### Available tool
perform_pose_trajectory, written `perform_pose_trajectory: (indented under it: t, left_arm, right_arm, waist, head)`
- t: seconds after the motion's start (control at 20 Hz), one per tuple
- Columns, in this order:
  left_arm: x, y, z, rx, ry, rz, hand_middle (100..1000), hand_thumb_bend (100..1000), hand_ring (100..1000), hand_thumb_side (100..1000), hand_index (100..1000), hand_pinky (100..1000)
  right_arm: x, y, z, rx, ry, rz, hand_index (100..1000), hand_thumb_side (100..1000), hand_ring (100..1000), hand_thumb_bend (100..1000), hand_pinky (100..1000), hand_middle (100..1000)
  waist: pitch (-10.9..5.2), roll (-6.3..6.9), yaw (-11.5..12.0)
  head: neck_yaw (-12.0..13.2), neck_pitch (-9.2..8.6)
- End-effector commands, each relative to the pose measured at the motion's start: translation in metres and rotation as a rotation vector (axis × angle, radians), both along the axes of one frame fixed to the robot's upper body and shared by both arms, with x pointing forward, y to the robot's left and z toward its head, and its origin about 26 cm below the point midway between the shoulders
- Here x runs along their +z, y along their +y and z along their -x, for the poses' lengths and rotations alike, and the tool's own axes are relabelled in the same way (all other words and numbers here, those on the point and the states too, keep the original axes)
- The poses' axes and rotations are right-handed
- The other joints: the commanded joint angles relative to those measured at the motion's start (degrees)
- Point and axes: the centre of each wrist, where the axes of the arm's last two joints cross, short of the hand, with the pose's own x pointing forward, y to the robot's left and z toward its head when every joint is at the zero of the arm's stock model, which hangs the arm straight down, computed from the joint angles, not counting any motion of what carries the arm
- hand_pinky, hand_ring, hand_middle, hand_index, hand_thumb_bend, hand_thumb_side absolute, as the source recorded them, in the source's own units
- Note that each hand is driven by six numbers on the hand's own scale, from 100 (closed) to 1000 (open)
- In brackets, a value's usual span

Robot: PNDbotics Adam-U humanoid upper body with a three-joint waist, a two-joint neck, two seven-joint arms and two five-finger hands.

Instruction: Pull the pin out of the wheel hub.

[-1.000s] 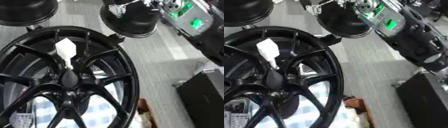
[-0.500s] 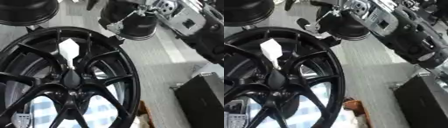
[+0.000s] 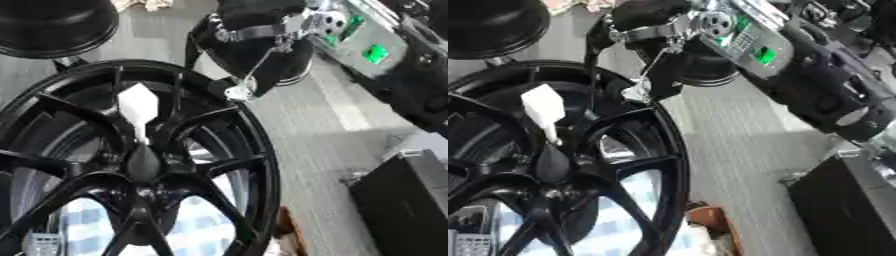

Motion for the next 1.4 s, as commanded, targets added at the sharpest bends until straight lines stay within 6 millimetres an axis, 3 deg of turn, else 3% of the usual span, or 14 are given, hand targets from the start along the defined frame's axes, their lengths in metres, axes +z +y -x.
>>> perform_pose_trajectory:
  t: [0.05,0.2,0.45,0.75,1.25,1.4]
  left_arm:
    - [0.007,0.000,0.001,-0.016,-0.025,-0.016,598,100,637,755,772,787]
    - [0.007,0.000,0.001,-0.022,-0.028,-0.012,598,100,638,748,772,788]
    - [0.007,-0.002,0.001,-0.039,-0.030,-0.008,598,100,638,746,772,788]
    - [0.007,-0.003,0.001,-0.049,-0.030,-0.001,598,100,639,744,772,789]
    - [0.006,-0.006,0.001,-0.060,-0.021,0.008,599,100,640,752,772,791]
    - [0.006,-0.006,0.001,-0.061,-0.017,0.008,599,100,640,751,772,791]
  right_arm:
    - [0.013,0.002,0.003,-0.010,-0.022,0.020,810,394,864,100,911,770]
    - [0.017,0.007,0.002,-0.029,-0.031,0.018,811,392,872,100,914,775]
    - [0.017,0.015,0.000,-0.074,-0.041,0.013,812,381,876,100,913,781]
    - [0.015,0.021,-0.001,-0.104,-0.084,-0.044,810,309,863,100,909,780]
    - [0.007,0.031,-0.005,-0.146,-0.091,-0.071,808,307,860,100,903,787]
    - [0.007,0.034,-0.005,-0.169,-0.100,-0.098,806,282,849,100,896,786]
  waist:
    - [-0.95,0.83,0.02]
    - [-1.03,1.33,0.19]
    - [-1.00,1.86,0.50]
    - [-1.06,2.31,1.17]
    - [-1.19,2.47,2.42]
    - [-1.17,2.55,2.49]
  head:
    - [-0.07,-1.52]
    - [-0.43,-2.72]
    - [-1.72,-3.27]
    - [-3.82,-4.64]
    - [-5.17,-4.92]
    - [-5.22,-6.46]
